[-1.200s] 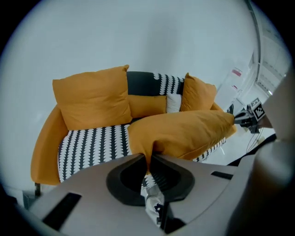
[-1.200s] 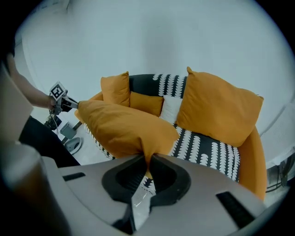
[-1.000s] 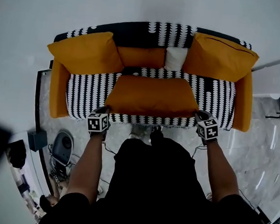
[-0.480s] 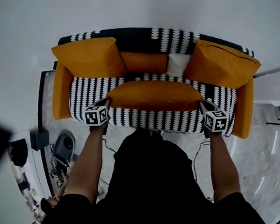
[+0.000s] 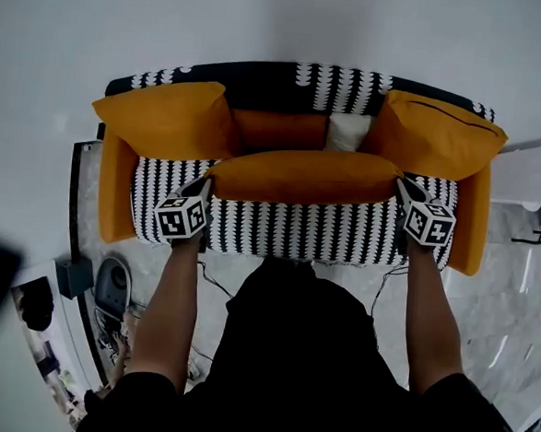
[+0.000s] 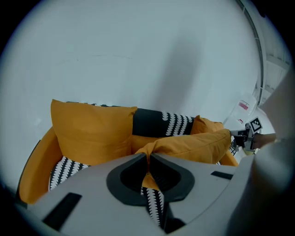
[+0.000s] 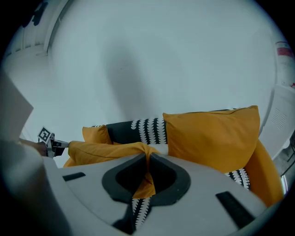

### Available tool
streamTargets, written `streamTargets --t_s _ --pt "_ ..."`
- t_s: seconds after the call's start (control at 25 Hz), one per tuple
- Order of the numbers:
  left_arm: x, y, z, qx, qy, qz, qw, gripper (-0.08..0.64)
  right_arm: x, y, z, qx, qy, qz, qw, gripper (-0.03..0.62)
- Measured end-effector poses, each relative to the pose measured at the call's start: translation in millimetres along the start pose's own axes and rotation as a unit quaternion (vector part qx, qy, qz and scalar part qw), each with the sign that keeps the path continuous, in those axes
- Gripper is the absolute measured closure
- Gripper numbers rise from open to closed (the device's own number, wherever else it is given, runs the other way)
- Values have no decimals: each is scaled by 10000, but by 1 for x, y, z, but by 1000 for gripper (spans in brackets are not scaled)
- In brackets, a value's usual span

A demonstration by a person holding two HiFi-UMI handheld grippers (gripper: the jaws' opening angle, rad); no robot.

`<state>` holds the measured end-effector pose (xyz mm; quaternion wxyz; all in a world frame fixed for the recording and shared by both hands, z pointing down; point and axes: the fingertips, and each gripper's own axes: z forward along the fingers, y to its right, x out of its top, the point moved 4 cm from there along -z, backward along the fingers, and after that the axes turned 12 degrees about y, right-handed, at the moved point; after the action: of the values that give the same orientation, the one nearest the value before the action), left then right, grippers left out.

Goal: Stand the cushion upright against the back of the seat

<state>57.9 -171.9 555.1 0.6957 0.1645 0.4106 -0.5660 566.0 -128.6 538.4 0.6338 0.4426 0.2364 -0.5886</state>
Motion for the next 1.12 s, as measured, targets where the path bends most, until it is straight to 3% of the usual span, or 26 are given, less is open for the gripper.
streamTargets --t_s 0.48,0.88,1.12 --pt "60 -30 56 -155 157 35 9998 525 45 0 61 -203 152 178 9995 540" --pt "69 -46 109 -224 123 36 9997 525 39 16 110 -519 -109 251 9983 540" --pt "69 -58 135 -204 -72 -21 9998 525 35 20 139 -537 -403 -20 9977 540"
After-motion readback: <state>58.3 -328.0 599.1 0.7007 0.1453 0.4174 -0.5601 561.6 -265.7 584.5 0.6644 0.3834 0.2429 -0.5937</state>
